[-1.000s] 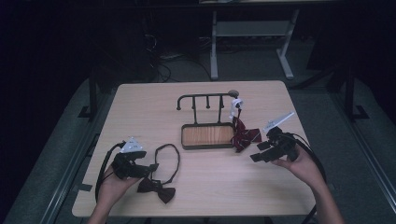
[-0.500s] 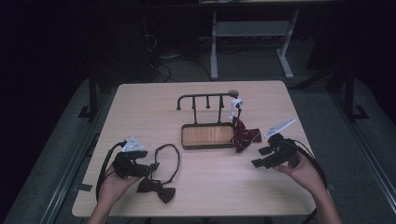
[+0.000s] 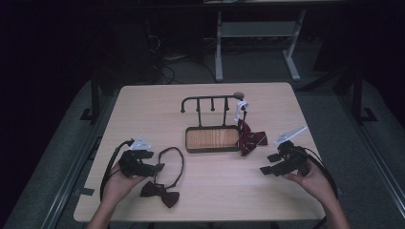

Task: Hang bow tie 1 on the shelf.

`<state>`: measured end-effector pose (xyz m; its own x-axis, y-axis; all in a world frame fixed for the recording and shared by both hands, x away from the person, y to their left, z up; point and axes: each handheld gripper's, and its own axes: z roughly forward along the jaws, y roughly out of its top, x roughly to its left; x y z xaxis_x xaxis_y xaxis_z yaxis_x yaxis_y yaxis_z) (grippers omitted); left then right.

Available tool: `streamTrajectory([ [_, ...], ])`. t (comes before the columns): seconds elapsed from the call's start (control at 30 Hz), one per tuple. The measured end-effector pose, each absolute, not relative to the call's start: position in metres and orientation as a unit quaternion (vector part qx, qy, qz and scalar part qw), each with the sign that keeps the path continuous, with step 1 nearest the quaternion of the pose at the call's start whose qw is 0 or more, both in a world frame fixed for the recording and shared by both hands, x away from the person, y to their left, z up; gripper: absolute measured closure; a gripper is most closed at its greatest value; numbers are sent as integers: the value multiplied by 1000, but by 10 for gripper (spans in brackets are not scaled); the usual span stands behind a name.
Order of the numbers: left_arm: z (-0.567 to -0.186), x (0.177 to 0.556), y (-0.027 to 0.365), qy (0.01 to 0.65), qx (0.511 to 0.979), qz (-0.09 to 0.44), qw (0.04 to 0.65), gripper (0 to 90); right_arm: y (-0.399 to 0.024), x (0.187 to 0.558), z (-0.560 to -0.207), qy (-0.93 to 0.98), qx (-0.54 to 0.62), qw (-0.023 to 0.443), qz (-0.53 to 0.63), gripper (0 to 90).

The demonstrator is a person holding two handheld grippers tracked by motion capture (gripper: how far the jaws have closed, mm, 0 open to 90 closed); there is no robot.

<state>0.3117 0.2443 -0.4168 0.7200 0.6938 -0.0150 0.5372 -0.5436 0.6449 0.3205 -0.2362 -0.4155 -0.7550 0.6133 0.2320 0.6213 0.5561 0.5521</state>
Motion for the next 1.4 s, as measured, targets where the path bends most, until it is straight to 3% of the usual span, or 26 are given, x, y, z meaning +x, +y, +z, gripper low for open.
streamTrajectory([
  [0.87, -420, 347, 235, 350, 889, 109, 275, 390, -236, 318, -413, -884, -344, 3, -318, 348],
  [1.4, -426, 371, 222, 345, 903, 105, 232, 511, -234, 317, -413, -886, -338, 3, -317, 349],
])
